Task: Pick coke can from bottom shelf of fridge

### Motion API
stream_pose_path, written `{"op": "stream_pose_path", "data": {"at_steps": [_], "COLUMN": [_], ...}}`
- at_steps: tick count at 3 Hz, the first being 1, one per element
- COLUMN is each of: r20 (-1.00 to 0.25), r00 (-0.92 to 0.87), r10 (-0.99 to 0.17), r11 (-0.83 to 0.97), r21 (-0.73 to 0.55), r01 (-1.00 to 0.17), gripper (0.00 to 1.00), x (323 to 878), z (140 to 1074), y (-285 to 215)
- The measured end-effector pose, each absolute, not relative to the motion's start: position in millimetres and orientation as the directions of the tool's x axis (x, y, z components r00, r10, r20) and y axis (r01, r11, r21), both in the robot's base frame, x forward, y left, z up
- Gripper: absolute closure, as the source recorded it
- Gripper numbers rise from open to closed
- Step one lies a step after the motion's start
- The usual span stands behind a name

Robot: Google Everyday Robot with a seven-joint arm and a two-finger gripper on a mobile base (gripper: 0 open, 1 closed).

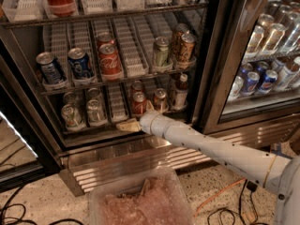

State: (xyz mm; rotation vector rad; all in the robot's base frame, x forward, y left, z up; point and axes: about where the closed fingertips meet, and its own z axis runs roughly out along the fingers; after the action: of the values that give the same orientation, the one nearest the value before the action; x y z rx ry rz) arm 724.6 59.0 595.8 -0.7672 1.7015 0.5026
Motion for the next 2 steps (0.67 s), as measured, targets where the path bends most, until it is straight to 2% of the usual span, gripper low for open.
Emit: {"op": "stream_pose_path", "data": {"at_steps": [2], "r20": [-0.967], "r00": [-0.157], "r10": [-0.198], "r11": [0.723], "r21": [-0.036], "r01": [-0.690], "gripper": [0.00], "x": [737.0], "z": [589.3], "y": [57.6]}}
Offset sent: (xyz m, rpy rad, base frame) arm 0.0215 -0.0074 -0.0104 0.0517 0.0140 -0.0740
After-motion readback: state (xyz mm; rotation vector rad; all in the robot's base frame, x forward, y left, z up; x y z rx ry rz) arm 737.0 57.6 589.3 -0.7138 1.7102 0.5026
